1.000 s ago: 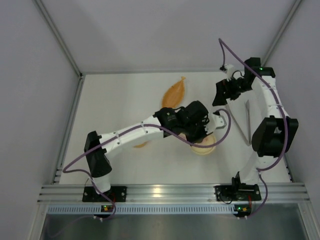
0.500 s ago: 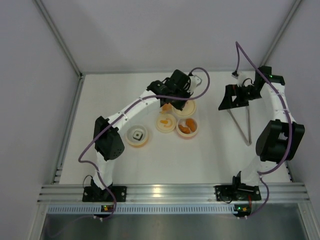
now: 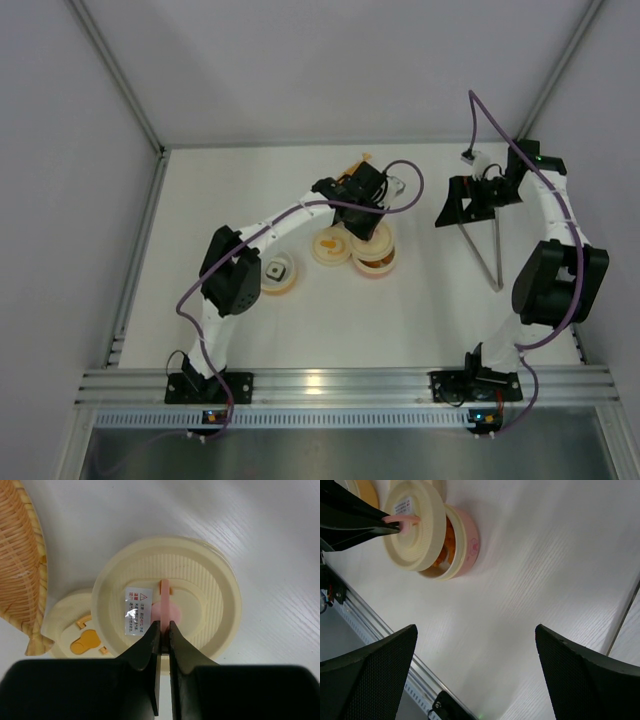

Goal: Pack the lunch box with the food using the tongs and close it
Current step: Close the box lid on the packing box.

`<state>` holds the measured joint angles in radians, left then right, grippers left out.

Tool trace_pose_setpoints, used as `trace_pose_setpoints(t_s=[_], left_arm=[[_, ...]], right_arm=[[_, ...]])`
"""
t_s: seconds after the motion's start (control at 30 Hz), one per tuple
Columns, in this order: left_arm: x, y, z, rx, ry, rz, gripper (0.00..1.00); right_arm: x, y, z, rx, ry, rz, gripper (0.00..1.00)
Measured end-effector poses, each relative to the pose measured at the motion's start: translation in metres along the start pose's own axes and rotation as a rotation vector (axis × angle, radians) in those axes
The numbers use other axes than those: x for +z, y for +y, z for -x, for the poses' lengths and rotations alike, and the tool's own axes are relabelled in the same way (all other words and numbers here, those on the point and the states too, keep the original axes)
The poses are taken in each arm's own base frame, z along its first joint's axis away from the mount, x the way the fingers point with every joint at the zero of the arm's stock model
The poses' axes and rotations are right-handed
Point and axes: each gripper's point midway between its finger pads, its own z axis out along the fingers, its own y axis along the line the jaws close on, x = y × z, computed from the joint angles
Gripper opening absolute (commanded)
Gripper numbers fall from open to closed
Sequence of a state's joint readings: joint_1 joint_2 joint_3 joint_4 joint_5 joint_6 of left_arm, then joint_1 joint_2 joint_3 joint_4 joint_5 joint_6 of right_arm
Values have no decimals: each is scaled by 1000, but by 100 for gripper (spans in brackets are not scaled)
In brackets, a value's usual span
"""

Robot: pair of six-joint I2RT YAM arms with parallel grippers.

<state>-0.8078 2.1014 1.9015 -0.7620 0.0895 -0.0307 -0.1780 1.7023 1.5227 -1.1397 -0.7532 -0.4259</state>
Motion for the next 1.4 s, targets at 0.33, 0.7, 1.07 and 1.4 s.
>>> trace_pose_setpoints(t_s=[0.33,0.7,1.07,1.4], left_arm=[[13,-7,-5,-17,5,-22,0],[20,-21,-15,22,21,6,0],[27,-19,-18,26,30,23,0],[28,-24,-16,63,22,17,49]], right_arm=[[1,-1,-1,-16,1,1,99],[2,-2,-3,-19,3,5,99],[6,-2,-9,-5,17,14,99],[6,-2,-9,-11,15,19,99]])
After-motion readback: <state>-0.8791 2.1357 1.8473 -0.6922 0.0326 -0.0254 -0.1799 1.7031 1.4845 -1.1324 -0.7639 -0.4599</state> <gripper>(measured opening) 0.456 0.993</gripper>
